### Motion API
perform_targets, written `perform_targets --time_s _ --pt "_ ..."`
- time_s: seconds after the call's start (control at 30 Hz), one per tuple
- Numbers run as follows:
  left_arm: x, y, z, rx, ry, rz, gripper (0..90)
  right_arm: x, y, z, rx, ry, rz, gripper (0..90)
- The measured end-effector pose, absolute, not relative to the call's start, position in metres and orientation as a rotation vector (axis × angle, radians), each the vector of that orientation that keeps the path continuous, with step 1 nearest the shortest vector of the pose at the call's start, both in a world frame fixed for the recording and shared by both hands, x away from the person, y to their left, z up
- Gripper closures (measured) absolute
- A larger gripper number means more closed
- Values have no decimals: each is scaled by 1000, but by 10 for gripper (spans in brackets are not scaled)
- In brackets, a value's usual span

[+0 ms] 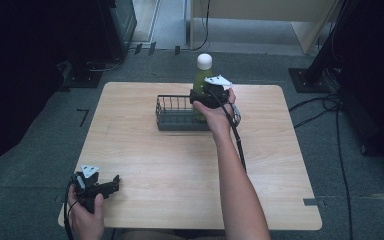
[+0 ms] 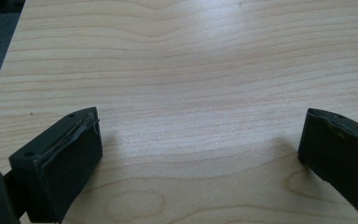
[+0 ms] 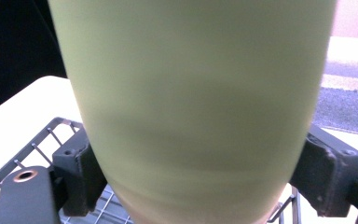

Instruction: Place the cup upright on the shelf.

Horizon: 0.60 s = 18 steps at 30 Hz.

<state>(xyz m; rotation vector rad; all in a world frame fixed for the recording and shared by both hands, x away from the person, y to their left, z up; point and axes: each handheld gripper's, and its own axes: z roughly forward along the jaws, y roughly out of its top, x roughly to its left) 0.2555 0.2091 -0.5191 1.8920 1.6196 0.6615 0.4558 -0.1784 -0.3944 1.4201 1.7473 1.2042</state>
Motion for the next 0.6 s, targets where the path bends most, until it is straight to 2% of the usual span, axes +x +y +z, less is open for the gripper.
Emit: perform_targets --time_s 0.17,0.23,0.6 --pt "255 209 -519 1893 1619 662 0 453 -181 -391 1430 1760 1203 120" --pt "256 209 -519 1891 1620 662 0 450 -184 -388 1430 1767 1219 59" --pt "256 209 -519 1890 1620 662 0 434 -202 -387 1427 1784 1228 16"
